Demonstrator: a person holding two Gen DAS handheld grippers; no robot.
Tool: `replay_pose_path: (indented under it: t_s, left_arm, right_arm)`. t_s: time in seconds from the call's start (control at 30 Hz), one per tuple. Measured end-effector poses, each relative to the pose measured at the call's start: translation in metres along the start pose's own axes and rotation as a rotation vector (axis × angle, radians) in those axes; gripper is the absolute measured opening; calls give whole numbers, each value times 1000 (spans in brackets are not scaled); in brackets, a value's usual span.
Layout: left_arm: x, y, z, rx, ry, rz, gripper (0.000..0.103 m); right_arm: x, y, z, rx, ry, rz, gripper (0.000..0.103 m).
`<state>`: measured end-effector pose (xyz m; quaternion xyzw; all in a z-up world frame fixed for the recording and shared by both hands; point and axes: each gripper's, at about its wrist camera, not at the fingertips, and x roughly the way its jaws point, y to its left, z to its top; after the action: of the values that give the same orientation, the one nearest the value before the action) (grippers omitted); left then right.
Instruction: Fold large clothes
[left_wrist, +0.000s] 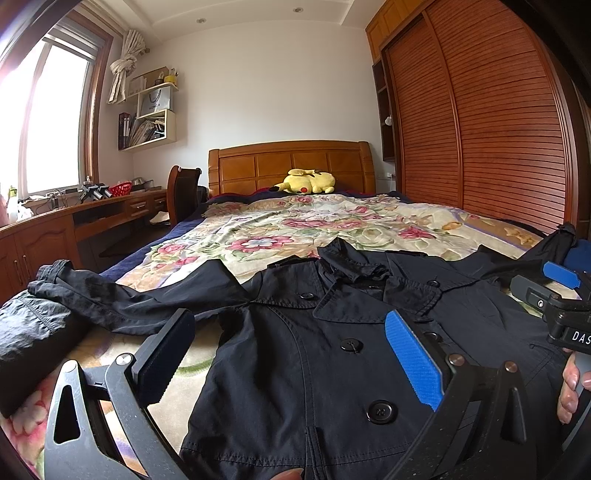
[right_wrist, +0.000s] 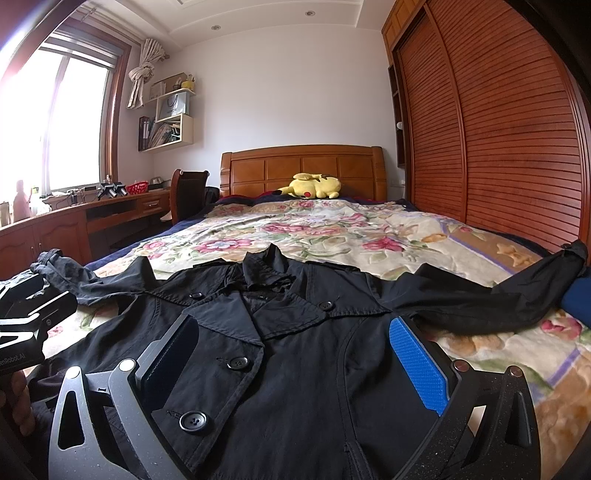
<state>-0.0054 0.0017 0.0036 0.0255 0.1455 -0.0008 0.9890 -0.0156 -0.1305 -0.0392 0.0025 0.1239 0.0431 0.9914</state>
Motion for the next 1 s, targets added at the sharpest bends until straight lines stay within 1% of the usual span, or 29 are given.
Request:
replay_pose_path:
  t_s: [0.9,1.0]
  left_arm:
    - [0,0,0,0,-2,0,103]
    - [0,1,1,0,8,-3,103]
  right_arm:
    - [1,0,-1,2,1,2,103]
    - [1,1,0,0,5,4,103]
